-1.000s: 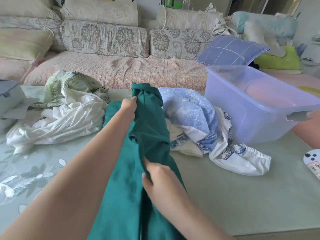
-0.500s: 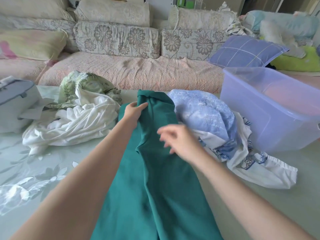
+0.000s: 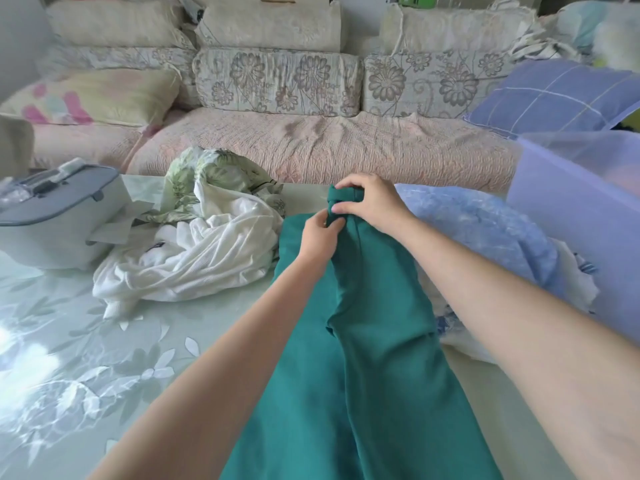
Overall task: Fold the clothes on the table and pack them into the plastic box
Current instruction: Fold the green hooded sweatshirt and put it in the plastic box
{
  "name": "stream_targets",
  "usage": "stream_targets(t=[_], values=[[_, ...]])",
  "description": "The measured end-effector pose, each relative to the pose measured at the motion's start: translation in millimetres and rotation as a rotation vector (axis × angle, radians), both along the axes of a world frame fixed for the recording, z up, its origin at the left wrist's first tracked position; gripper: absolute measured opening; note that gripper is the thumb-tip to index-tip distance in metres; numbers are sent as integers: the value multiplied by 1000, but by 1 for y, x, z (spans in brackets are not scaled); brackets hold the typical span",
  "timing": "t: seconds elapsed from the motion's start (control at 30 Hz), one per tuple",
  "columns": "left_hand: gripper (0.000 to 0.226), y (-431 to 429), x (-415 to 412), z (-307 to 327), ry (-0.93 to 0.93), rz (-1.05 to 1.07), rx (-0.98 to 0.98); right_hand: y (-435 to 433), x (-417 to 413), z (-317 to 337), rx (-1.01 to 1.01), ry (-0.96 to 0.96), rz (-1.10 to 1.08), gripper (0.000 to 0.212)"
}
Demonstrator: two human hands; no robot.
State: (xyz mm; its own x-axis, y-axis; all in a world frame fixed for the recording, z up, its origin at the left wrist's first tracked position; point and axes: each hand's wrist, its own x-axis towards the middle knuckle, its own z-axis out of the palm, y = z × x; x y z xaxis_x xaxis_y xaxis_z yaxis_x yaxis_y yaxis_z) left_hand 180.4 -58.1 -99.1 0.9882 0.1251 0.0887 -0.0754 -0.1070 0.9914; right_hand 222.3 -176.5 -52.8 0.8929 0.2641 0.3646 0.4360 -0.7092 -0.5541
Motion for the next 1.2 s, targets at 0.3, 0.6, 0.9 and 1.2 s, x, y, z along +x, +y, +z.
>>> stream_targets(t=[0.3, 0.6, 0.9, 1.2], values=[[14, 6, -5, -11, -37, -9, 76, 17, 12, 7, 265, 167, -176, 54], [25, 9, -10, -1, 103, -75, -312, 32, 27, 2, 106, 111, -280, 32], [28, 15, -27, -11, 405, -59, -201, -7, -112, -43, 33, -80, -175, 15], [15, 7, -61, 4, 376, -69, -150, -21, -306, -43, -362, 449, -161, 57]])
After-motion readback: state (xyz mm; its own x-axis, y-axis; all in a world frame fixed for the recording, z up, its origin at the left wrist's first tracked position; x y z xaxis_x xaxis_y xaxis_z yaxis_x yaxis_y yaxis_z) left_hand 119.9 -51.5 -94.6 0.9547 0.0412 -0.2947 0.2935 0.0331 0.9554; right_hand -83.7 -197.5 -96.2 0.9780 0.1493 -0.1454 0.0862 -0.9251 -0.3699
